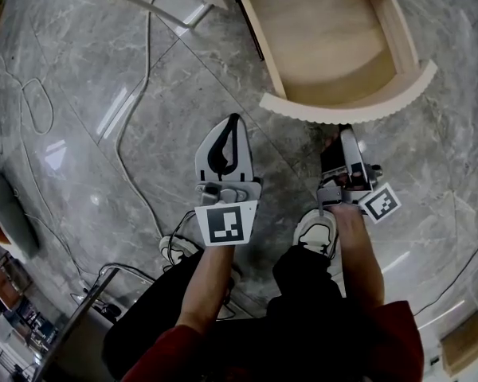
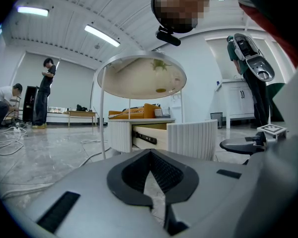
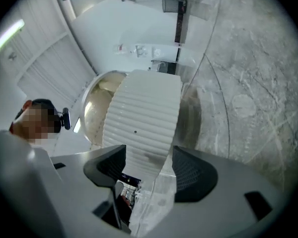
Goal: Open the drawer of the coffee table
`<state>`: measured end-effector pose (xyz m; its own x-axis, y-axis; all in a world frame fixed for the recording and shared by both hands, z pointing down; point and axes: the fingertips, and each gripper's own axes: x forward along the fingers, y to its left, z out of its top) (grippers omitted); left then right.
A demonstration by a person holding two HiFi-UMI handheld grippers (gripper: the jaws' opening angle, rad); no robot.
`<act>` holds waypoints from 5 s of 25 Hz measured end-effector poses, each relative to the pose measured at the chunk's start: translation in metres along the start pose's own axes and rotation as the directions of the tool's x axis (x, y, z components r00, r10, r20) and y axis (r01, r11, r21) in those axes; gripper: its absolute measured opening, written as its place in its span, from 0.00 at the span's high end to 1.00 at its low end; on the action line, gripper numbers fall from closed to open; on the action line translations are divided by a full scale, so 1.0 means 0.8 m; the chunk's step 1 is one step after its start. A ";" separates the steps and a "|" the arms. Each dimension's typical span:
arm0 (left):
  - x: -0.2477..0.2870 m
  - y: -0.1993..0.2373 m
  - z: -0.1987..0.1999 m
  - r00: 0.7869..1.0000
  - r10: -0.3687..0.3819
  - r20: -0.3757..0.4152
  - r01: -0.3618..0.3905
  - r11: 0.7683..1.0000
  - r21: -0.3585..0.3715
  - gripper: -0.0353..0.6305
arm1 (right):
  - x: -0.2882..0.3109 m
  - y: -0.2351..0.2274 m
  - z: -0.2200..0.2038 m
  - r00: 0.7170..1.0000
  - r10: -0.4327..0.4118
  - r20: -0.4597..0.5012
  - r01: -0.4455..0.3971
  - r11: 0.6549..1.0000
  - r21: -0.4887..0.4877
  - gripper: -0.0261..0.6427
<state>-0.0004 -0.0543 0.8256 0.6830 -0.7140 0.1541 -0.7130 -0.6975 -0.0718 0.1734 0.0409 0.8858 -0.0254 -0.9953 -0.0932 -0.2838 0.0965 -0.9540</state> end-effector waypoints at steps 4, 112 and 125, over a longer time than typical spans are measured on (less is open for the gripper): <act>-0.004 0.006 -0.001 1.000 0.007 -0.003 -0.007 1.000 0.000 0.93 | -0.004 0.009 -0.019 0.991 -0.113 -0.073 0.090 0.961 -0.262 0.53; -0.339 0.267 1.102 0.949 0.285 0.131 -0.289 0.957 0.006 0.93 | 0.215 1.177 0.179 0.997 -0.015 -0.071 -0.064 0.280 -0.958 0.93; -0.340 0.269 1.100 0.951 0.284 0.122 -0.287 0.958 0.012 0.93 | 0.217 1.181 0.167 0.994 -0.021 -0.106 -0.097 0.259 -0.961 0.93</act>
<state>-0.1994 -0.0638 -0.0993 0.4665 -0.8845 0.0060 -0.8772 -0.4635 -0.1250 0.0290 -0.0400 -0.0694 -0.1213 -0.9917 -0.0422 -0.9921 0.1198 0.0358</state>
